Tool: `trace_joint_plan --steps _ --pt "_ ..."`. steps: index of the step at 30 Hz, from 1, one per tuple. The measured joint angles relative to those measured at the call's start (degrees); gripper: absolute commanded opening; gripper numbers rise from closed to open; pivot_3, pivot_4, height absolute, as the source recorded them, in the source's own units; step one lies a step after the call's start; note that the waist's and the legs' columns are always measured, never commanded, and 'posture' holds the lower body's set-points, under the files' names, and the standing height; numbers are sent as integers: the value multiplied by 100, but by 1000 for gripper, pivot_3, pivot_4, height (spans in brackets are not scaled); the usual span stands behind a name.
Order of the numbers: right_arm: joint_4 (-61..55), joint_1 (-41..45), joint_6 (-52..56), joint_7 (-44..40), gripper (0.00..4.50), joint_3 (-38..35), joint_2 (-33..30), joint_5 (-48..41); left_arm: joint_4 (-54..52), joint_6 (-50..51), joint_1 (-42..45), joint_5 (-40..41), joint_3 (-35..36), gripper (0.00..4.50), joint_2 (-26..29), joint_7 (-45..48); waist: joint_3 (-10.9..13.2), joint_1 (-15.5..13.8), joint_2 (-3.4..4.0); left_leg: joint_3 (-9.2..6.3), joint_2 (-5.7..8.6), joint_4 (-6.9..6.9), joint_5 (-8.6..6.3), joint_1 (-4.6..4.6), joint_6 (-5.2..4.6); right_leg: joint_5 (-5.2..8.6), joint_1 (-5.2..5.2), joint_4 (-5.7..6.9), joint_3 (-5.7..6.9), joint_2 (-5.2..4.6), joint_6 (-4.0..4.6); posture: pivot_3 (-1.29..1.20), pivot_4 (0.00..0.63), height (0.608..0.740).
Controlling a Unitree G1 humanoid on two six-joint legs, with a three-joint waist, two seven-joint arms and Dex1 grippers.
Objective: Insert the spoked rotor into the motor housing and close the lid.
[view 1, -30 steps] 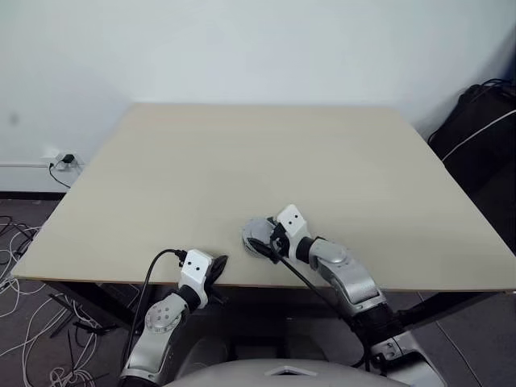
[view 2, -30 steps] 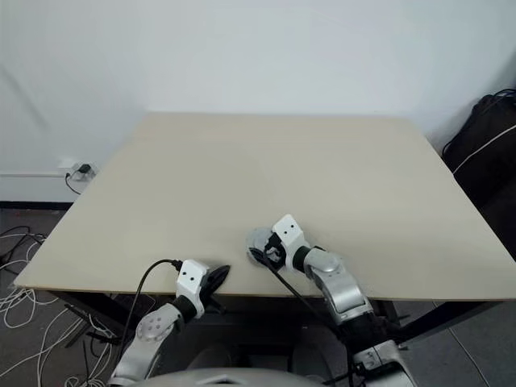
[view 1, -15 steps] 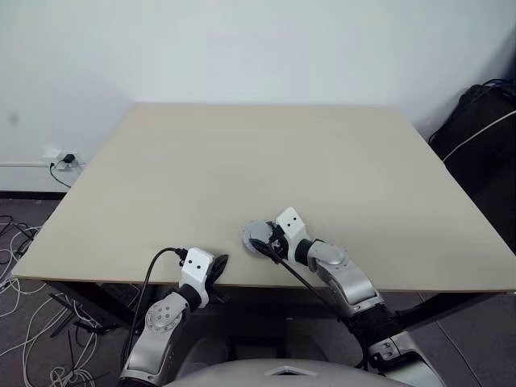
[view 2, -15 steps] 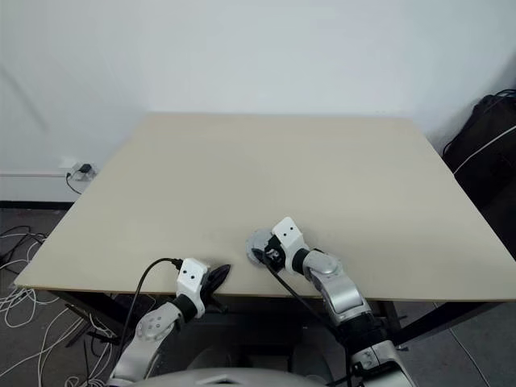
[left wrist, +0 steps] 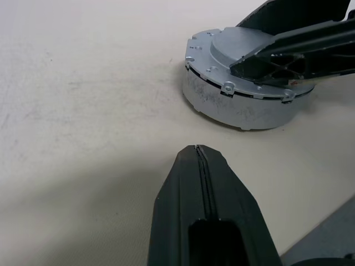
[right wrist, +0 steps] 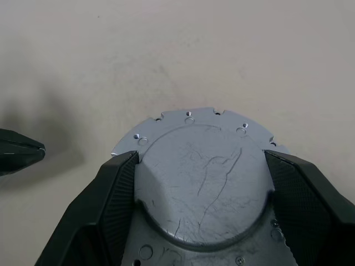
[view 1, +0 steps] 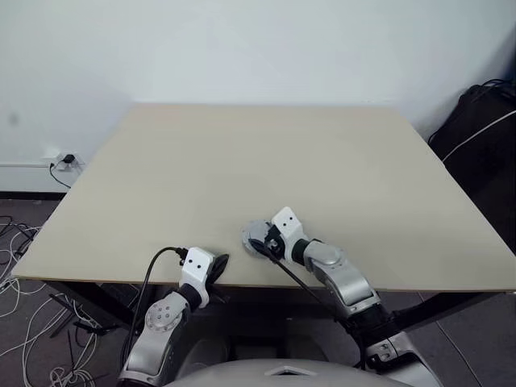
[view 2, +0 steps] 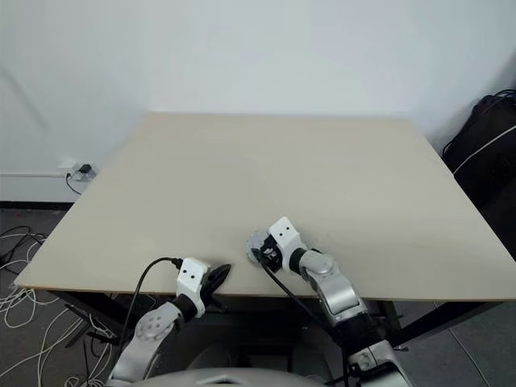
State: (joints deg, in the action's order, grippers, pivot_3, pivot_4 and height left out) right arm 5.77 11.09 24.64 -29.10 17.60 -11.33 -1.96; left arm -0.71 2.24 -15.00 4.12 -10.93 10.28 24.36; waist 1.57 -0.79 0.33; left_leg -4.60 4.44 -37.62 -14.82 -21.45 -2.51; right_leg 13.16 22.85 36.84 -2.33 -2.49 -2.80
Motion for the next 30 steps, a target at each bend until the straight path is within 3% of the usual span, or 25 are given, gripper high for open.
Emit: trace_joint_plan --steps 14,30 --pt "-282 271 800 -76 3232 192 -171 123 -29 12 -4 2 -28 0 7 -53 -13 -12 18 0 1 0 0 1 -1 0 -1 -2 2 -1 0 0 0 740" --pt "-375 186 712 -71 3232 275 -287 126 -17 -8 401 -153 33 0 12 -301 -17 -33 17 0 4 -1 -5 1 -8 0 -6 -6 4 -3 -4 0 0 740"
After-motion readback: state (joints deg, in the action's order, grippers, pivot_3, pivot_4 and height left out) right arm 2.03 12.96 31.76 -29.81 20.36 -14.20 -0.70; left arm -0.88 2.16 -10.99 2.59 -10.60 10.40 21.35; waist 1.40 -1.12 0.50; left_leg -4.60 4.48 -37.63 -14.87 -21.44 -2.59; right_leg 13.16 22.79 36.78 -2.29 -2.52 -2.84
